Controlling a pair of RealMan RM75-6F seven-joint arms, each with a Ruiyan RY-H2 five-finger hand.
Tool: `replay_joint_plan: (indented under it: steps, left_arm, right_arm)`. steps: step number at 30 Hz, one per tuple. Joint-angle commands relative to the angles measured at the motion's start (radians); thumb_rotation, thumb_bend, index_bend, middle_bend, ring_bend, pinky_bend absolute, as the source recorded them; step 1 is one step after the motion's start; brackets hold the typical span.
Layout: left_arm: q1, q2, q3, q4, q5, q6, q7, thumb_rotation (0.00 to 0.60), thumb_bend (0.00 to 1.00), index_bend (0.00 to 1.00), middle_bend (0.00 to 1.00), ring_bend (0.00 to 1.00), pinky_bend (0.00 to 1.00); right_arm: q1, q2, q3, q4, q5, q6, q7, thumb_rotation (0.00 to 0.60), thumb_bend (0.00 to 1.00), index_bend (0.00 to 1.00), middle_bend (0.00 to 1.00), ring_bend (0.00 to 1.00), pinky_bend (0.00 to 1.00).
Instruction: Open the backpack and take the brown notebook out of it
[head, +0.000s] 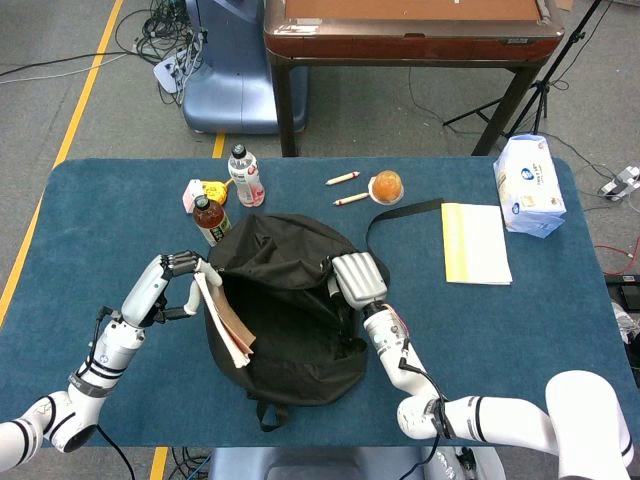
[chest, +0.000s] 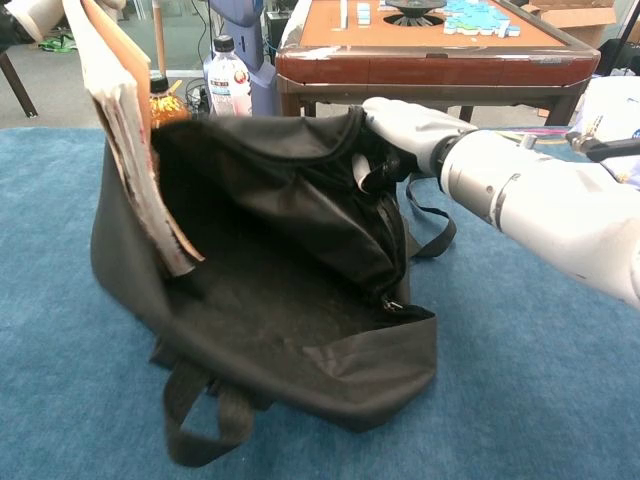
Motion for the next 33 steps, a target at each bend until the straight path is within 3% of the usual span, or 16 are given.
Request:
replay_joint_plan:
  steps: [1, 6, 11, 20, 22, 24, 26, 29, 33]
  left_arm:
    - [0.008, 0.019, 0.017, -0.030, 0.014, -0.026, -0.028, 0.600, 0.62, 0.57, 0.66, 0.55, 0.44]
    - [0.012, 0.004, 0.017, -0.038, 0.032, -0.033, -0.020, 0.600, 0.62, 0.57, 0.66, 0.54, 0.44]
    - [0.009, 0.006, -0.026, -0.027, 0.010, -0.033, 0.008, 0.600, 0.61, 0.57, 0.66, 0.55, 0.44]
    - [0.021, 0.038, -0.109, 0.041, -0.088, -0.055, -0.010, 0.600, 0.62, 0.57, 0.66, 0.54, 0.44]
    - [0.022, 0.042, -0.113, 0.047, -0.097, -0.068, -0.016, 0.600, 0.62, 0.57, 0.66, 0.54, 0.44]
    - [0.022, 0.046, -0.117, 0.051, -0.100, -0.078, -0.019, 0.600, 0.62, 0.57, 0.66, 0.54, 0.44]
    - [0.021, 0.043, -0.120, 0.053, -0.101, -0.086, -0.013, 0.600, 0.62, 0.57, 0.66, 0.54, 0.44]
    - [0.015, 0.031, -0.122, 0.065, -0.102, -0.103, 0.018, 0.600, 0.62, 0.57, 0.66, 0.54, 0.44]
    - [0.000, 0.003, -0.124, 0.112, -0.097, -0.125, 0.092, 0.600, 0.61, 0.57, 0.66, 0.54, 0.44]
  right_arm:
    - [0.006, -0.007, 0.013, -0.002, -0.004, 0.004, 0.007, 0.600, 0.78, 0.73, 0.50, 0.44, 0.41]
    - [0.020, -0.015, 0.017, -0.009, -0.002, 0.007, -0.019, 0.600, 0.78, 0.73, 0.50, 0.44, 0.41]
    - [0.018, -0.012, -0.005, -0.029, -0.005, -0.001, -0.031, 0.600, 0.77, 0.73, 0.49, 0.43, 0.41]
    - [-0.011, 0.032, -0.087, -0.131, -0.090, -0.029, -0.005, 0.600, 0.74, 0.70, 0.47, 0.40, 0.40]
    - [-0.015, 0.052, -0.106, -0.167, -0.112, -0.043, -0.001, 0.600, 0.66, 0.63, 0.44, 0.38, 0.38]
    - [-0.017, 0.082, -0.133, -0.214, -0.136, -0.063, -0.006, 0.600, 0.50, 0.52, 0.39, 0.33, 0.35]
    - [-0.017, 0.117, -0.161, -0.261, -0.152, -0.085, -0.021, 0.600, 0.29, 0.31, 0.29, 0.24, 0.31]
    - [-0.026, 0.188, -0.197, -0.360, -0.184, -0.116, -0.009, 0.600, 0.09, 0.03, 0.12, 0.11, 0.28]
    - [-0.061, 0.270, -0.228, -0.450, -0.272, -0.096, 0.033, 0.600, 0.03, 0.00, 0.02, 0.02, 0.26]
